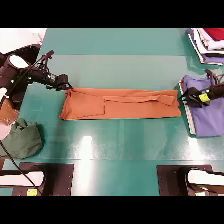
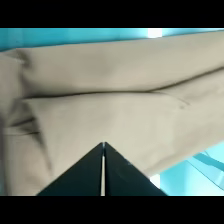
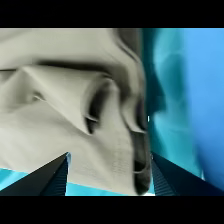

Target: Fold the shirts.

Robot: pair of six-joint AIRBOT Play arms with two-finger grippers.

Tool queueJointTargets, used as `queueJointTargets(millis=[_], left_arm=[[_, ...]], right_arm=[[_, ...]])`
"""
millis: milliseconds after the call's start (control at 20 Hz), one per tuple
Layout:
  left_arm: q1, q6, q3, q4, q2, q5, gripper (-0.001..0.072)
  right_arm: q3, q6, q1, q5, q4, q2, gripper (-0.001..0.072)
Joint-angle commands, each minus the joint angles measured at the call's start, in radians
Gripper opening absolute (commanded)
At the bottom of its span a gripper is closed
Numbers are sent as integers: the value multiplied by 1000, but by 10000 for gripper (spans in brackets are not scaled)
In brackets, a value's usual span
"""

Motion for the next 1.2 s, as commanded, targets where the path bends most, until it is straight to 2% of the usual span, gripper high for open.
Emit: queueJointTargets(millis=[0,350,500,550,650,700,950,1150], left_arm=[[-58,1,2,-27,0,-8,22],[-261,-28,2,-28,-1,119,24],[-338,-60,2,-27,-3,210,24],[-362,-69,3,-29,-10,236,23],[-405,-114,3,-29,-40,278,23],[-423,-114,3,-30,-59,294,23],[-494,-114,69,-96,-211,318,23],[-550,-115,203,-95,-343,292,23]], right_arm=[[-71,-70,-68,-5,118,-38,584],[-70,-74,-17,-47,123,-128,583],[-70,-119,7,-62,204,-161,572],[-70,-119,8,-80,229,-166,468],[-68,-157,10,-106,255,-163,97],[-59,-170,10,-98,256,-159,16],[116,-163,46,63,262,-60,15],[288,-106,181,72,306,41,14]])
